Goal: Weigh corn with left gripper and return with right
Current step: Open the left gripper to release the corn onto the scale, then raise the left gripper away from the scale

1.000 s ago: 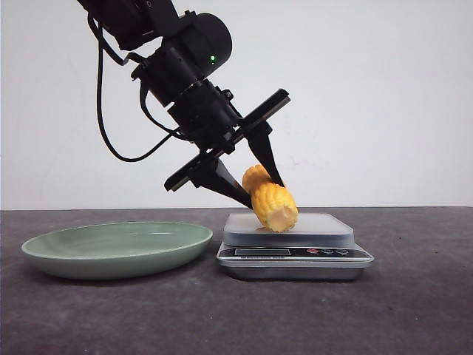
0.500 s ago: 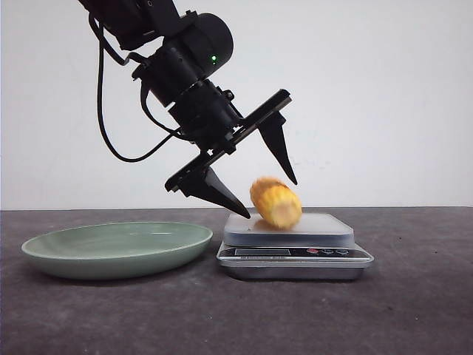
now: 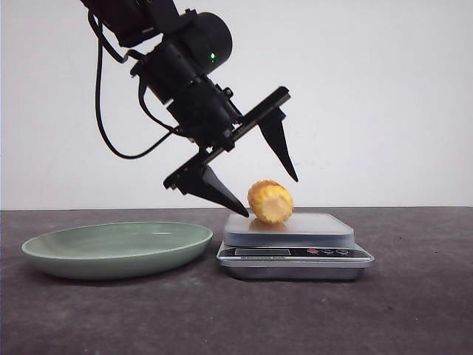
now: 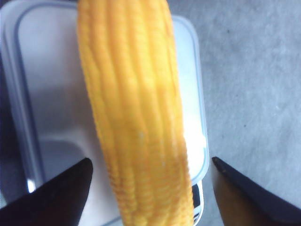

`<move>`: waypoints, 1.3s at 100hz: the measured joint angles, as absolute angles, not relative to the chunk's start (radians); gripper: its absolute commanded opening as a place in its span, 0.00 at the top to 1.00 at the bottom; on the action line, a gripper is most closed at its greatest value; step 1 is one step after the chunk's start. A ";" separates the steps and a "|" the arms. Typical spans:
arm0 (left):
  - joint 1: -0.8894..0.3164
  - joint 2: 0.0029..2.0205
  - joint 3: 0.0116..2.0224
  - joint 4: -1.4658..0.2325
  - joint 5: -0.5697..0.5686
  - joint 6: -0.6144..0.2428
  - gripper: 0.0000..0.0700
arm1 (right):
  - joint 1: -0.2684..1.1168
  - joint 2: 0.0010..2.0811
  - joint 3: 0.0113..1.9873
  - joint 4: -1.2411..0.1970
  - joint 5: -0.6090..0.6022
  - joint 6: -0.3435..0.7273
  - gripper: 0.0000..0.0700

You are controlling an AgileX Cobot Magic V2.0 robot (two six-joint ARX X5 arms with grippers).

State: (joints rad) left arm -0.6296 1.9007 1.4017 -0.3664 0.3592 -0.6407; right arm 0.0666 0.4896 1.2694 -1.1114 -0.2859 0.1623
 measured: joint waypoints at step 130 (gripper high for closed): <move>-0.829 0.474 1.411 -1.275 -0.214 -0.472 0.99 | 0.067 0.490 1.269 -1.100 -0.300 0.157 0.00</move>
State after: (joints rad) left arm -0.8291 0.4740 1.4113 -1.2755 -0.2142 -0.4721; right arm 0.0666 0.4896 1.2690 -1.1004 -0.3004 0.1570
